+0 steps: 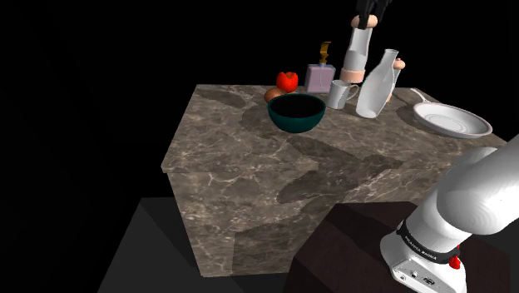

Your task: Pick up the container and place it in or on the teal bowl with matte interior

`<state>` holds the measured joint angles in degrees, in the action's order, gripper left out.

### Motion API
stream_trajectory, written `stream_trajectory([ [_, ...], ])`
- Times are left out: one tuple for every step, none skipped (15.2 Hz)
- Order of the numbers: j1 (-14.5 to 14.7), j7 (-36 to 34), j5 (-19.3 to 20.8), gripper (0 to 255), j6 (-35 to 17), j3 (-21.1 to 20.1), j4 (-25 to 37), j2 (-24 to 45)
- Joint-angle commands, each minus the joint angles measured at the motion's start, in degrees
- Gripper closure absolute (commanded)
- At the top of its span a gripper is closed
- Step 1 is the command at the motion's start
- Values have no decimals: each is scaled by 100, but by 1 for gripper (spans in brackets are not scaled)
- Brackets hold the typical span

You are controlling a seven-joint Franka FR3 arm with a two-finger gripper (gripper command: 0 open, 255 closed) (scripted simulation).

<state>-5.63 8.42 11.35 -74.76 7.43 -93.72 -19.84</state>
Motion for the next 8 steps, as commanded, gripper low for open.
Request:
stream_trajectory([
  [74, -211, -68, 255, 174, -161, 352, 219],
  [112, -321, -100, 255, 270, -245, 553, 345],
  [151, -431, -129, 255, 369, -327, 766, 478],
  [191, -541, -154, 255, 472, -409, 992, 620],
  [235, -652, -176, 255, 581, -488, 1232, 771],
  [278, -762, -193, 255, 694, -567, 1489, 931],
  [324, -872, -205, 255, 815, -646, 1763, 1103],
  [373, -982, -212, 255, 945, -723, 2059, 1287],
])
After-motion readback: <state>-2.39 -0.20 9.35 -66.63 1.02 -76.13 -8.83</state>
